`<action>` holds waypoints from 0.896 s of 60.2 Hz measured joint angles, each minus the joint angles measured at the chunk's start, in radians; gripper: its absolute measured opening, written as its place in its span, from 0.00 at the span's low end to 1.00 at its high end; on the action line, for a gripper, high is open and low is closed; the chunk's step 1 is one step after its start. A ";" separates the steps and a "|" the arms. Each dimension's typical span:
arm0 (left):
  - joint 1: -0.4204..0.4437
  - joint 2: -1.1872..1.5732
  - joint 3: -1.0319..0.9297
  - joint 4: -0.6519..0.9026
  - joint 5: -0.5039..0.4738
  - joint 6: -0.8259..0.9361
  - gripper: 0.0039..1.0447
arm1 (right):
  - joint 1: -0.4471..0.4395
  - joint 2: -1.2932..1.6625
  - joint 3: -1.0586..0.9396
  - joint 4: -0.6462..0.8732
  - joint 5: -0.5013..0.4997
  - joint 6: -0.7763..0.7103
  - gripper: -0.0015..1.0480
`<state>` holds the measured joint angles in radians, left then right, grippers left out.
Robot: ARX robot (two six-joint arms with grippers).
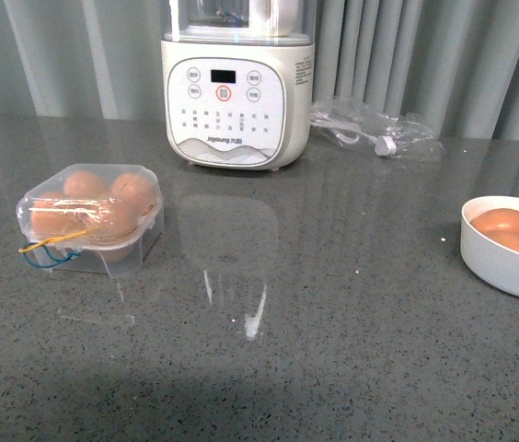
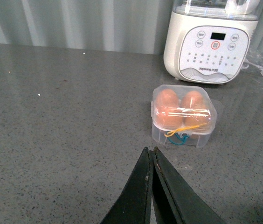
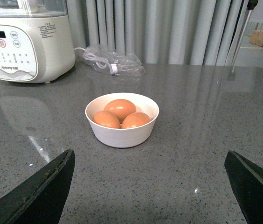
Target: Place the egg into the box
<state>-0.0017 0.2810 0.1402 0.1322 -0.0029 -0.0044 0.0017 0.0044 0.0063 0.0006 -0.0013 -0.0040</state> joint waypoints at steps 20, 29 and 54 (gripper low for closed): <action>0.000 -0.074 -0.062 -0.003 0.000 0.000 0.03 | 0.000 0.000 0.000 0.000 0.000 0.000 0.93; 0.000 -0.197 -0.082 -0.131 0.003 0.000 0.03 | 0.000 0.000 0.000 0.000 0.001 0.000 0.93; 0.000 -0.277 -0.112 -0.134 0.002 0.001 0.03 | 0.000 0.000 0.000 0.000 0.000 0.000 0.93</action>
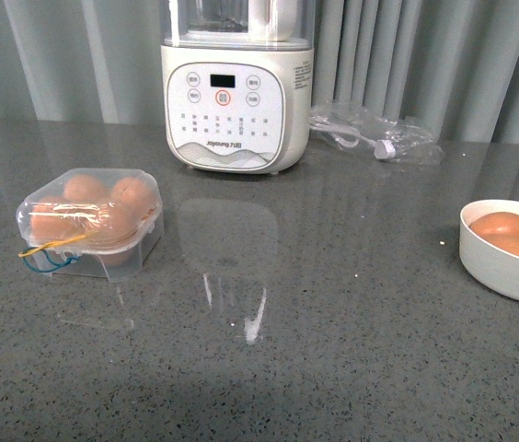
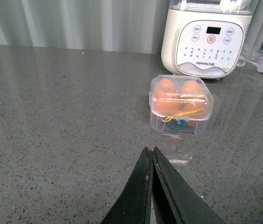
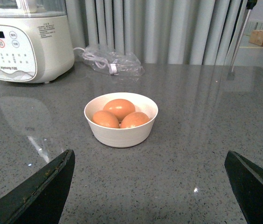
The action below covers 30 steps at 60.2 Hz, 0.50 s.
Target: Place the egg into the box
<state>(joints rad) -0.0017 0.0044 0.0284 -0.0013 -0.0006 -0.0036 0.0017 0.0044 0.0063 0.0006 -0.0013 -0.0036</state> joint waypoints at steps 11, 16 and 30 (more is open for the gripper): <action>0.000 0.000 0.000 0.000 0.000 0.000 0.20 | 0.000 0.000 0.000 0.000 0.000 0.000 0.93; 0.000 0.000 0.000 0.000 0.000 0.000 0.34 | 0.000 0.000 0.000 0.000 0.000 0.000 0.93; 0.000 0.000 0.000 0.000 0.000 -0.001 0.73 | 0.000 0.000 0.000 0.000 0.000 0.000 0.93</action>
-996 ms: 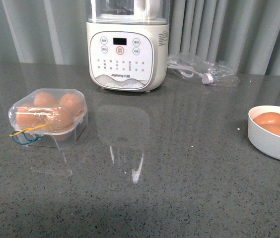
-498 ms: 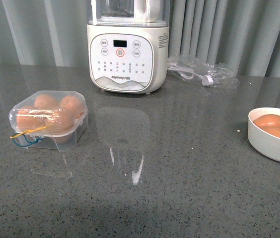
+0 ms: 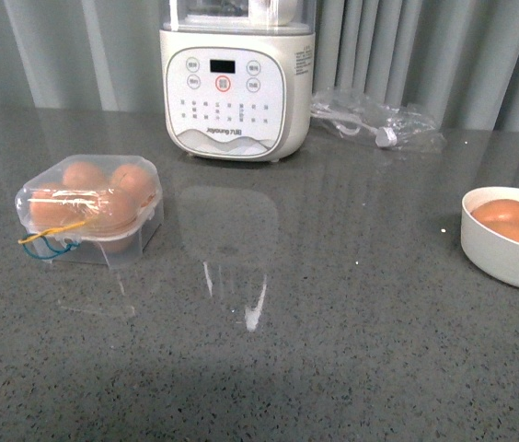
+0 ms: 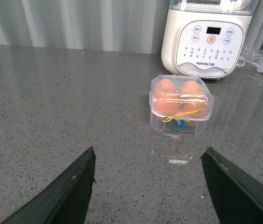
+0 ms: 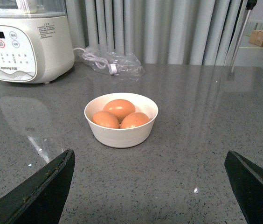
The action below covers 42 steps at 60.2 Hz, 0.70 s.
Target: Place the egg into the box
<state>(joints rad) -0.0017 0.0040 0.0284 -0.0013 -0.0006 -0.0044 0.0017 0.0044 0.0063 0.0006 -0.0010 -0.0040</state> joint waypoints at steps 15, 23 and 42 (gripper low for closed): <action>0.000 0.000 0.000 0.000 0.000 0.001 0.94 | 0.000 0.000 0.000 0.000 0.000 0.000 0.93; 0.000 0.000 0.000 0.000 0.000 0.001 0.94 | 0.000 0.000 0.000 0.000 0.000 0.000 0.93; 0.000 0.000 0.000 0.000 0.000 0.001 0.94 | 0.000 0.000 0.000 0.000 0.000 0.000 0.93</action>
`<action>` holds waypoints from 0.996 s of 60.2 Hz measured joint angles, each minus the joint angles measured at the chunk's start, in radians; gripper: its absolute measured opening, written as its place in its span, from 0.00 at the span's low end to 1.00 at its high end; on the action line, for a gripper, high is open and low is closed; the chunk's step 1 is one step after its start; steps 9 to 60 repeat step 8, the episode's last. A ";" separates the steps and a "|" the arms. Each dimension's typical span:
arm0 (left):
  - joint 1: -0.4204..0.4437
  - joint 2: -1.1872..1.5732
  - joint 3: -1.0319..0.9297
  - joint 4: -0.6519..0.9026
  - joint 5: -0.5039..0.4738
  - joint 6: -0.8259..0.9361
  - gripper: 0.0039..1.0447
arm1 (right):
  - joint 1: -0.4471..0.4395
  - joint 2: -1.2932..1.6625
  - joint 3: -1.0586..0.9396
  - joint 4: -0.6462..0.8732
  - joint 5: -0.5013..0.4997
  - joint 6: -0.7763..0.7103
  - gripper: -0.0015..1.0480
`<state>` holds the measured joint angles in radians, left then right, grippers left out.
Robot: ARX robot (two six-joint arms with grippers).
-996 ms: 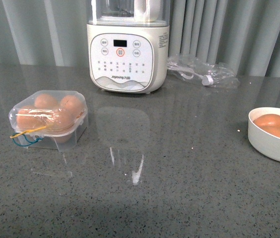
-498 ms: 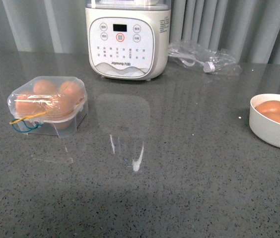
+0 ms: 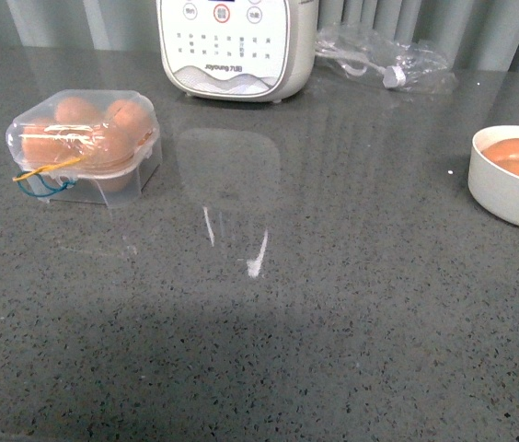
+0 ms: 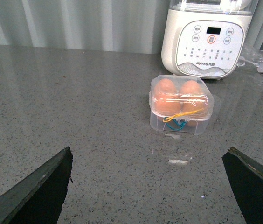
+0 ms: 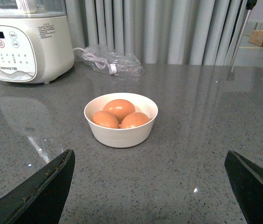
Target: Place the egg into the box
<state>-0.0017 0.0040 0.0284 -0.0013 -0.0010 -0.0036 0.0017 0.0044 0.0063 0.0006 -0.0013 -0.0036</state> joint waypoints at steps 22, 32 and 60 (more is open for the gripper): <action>0.000 0.000 0.000 0.000 0.000 0.000 0.94 | 0.000 0.000 0.000 0.000 0.000 0.000 0.93; 0.000 0.000 0.000 0.000 0.000 0.000 0.94 | 0.000 0.000 0.000 0.000 0.000 0.000 0.93; 0.000 0.000 0.000 0.000 0.000 0.000 0.94 | 0.000 0.000 0.000 0.000 0.000 0.000 0.93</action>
